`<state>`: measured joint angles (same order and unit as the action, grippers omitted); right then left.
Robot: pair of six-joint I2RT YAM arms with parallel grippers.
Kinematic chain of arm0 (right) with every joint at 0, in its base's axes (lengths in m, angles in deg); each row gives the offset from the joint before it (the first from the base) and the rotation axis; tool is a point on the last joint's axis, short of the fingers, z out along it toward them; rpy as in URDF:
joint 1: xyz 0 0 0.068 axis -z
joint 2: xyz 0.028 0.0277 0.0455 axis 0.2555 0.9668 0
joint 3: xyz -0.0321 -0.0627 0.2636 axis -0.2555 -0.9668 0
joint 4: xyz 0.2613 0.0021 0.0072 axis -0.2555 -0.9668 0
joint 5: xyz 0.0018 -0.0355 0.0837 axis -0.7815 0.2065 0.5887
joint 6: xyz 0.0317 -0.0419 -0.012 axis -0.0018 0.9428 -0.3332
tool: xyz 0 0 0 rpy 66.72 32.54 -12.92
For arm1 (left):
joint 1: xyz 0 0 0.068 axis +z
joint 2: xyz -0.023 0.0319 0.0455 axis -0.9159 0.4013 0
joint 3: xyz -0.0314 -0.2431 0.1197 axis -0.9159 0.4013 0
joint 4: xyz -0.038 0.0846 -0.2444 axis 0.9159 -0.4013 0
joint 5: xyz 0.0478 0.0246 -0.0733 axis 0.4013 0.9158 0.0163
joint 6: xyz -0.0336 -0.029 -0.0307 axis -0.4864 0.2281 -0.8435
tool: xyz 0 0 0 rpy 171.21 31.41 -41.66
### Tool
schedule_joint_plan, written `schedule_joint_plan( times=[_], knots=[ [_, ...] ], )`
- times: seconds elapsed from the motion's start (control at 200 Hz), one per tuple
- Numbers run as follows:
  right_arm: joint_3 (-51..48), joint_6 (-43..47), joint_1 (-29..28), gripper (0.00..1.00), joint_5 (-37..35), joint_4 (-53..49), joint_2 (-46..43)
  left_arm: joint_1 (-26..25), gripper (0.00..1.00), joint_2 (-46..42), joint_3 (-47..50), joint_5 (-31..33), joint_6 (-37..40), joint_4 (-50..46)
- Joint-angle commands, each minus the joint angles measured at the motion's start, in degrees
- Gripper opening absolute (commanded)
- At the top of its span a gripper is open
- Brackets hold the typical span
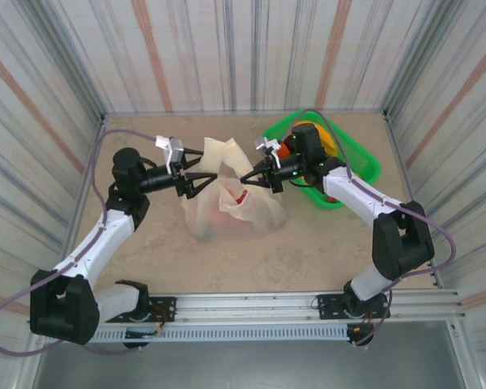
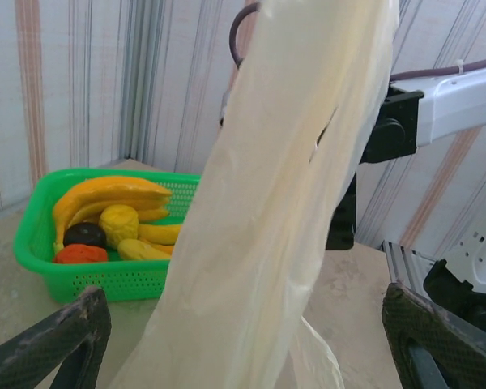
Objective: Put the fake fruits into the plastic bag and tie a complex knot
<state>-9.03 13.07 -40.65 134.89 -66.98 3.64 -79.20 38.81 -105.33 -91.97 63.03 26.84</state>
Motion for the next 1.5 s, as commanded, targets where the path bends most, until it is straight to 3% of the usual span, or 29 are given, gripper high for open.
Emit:
schedule_joint_plan(
  times=[0.0, 0.155, 0.486, 0.626, 0.751, 1.207, 1.493],
  knots=[
    [-0.7, -1.9, 0.3, 0.0, -0.5, 1.7, -1.5, -1.0, 0.89, -0.3, 2.0, 1.2, 2.1, 1.2],
    [-0.7, -2.4, 0.2, 0.0, -0.5, 2.0, -1.6, -1.1, 0.81, 1.4, 3.4, 3.5, 2.3, 3.6],
    [-3.4, -6.4, 2.1, 0.0, -4.1, 6.9, -4.2, -1.1, 0.15, 3.1, 0.4, -0.9, 4.5, -3.7],
    [-5.2, -6.5, 4.0, 0.0, -5.8, 6.9, -6.3, -1.8, 0.0, 0.3, -2.0, -1.5, 10.7, -16.4],
    [-6.2, -6.0, 5.6, 0.0, -6.2, 6.1, -7.5, -4.3, 0.0, -1.6, -4.8, 0.8, 18.8, -28.0],
    [-8.4, -2.4, 10.3, 0.0, -7.1, 0.7, -11.8, -5.0, 0.0, -2.2, -11.1, 1.0, 32.6, -42.6],
    [-10.9, -0.4, 14.6, 0.0, -7.1, -2.5, -15.6, -4.9, 0.0, -3.4, -13.0, 3.1, 35.3, -46.2]
  ],
)
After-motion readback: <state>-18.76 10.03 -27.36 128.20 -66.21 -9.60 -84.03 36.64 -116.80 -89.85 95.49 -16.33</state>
